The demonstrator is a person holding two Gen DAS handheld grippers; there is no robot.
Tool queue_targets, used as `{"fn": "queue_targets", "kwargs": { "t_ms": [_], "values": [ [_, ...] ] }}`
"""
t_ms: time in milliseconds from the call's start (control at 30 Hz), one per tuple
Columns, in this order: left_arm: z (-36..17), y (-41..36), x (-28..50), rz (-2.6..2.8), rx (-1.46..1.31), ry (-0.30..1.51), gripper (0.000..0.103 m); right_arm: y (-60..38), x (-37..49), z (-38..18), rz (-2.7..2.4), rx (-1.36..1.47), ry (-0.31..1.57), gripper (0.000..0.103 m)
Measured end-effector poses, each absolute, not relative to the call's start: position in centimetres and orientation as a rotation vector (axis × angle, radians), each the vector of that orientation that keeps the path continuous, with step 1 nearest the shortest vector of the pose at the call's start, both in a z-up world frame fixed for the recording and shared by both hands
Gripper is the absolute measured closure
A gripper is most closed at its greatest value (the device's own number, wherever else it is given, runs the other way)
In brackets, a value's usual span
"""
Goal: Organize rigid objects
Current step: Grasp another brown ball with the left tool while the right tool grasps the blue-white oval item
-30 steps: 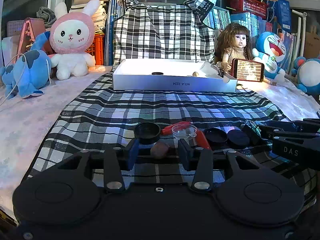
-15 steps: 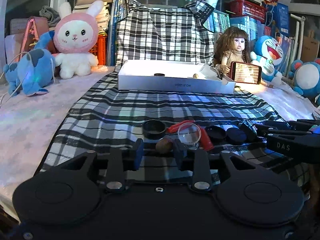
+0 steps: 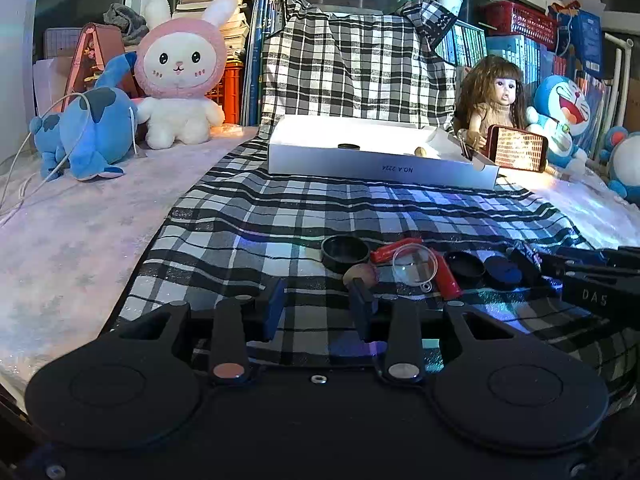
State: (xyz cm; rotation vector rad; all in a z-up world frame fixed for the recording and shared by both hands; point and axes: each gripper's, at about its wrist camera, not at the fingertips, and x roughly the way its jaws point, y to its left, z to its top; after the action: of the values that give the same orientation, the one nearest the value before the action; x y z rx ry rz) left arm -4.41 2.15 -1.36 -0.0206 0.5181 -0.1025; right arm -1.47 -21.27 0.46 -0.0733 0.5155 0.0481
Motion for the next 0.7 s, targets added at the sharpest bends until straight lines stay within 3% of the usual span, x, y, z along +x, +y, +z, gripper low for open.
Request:
{"fn": "queue_targets", "kwargs": {
  "t_ms": [700],
  "values": [
    [-1.5,-0.3,-3.8,-0.175,0.051,0.468,0.068,-21.3,-1.6,0.4,0.053,-0.076,0.515,0.060]
  ]
}}
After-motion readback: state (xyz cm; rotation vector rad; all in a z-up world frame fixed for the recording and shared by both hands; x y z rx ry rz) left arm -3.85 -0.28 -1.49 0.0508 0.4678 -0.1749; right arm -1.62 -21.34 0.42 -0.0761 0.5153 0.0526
